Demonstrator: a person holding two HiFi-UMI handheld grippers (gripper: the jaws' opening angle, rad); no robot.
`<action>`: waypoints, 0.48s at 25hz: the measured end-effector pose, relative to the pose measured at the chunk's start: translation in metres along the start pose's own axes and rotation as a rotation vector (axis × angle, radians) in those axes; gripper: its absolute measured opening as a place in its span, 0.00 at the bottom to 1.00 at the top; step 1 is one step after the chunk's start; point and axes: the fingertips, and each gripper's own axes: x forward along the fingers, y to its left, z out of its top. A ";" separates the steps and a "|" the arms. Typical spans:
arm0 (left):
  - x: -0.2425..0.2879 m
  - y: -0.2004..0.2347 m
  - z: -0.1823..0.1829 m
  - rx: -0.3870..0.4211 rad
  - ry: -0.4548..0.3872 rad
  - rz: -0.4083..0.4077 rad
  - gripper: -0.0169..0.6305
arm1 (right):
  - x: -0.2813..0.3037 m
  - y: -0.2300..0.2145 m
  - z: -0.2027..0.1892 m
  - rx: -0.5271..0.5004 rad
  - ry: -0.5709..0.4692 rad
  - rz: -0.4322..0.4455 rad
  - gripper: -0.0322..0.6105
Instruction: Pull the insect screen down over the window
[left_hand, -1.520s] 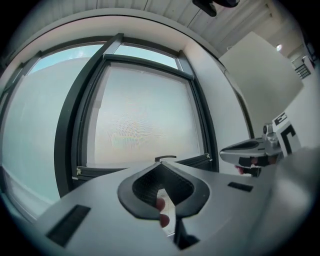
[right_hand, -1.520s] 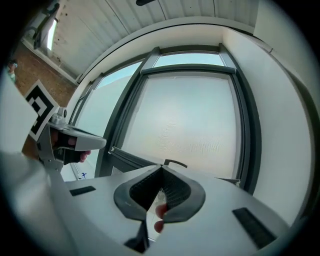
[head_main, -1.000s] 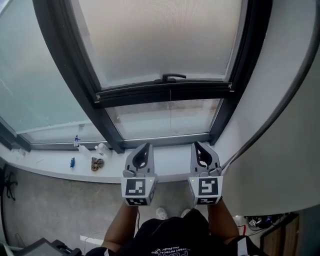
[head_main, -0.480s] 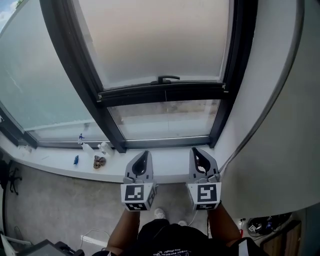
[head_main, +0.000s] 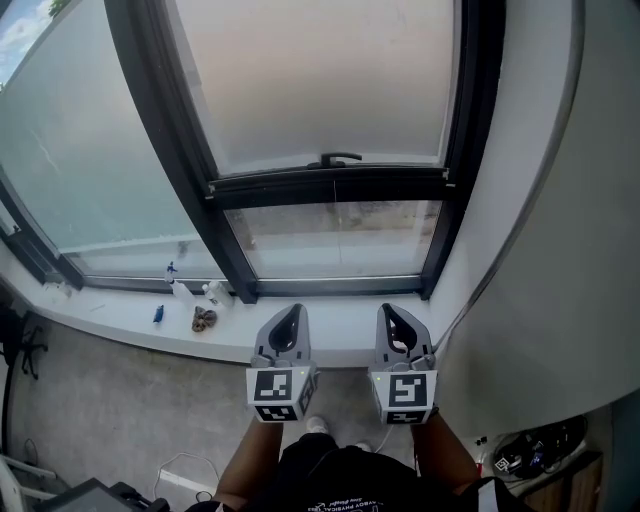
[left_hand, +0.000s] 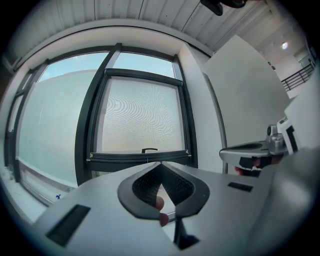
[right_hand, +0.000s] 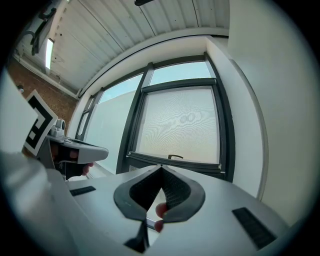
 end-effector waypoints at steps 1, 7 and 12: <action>-0.001 -0.001 0.000 -0.001 0.000 0.001 0.03 | -0.002 0.000 0.001 -0.001 0.000 0.003 0.05; -0.009 -0.012 -0.005 -0.002 0.012 0.007 0.03 | -0.012 -0.006 -0.001 0.004 -0.005 0.006 0.05; -0.013 -0.017 -0.011 0.001 0.017 0.010 0.03 | -0.019 -0.007 -0.009 0.002 0.010 0.013 0.05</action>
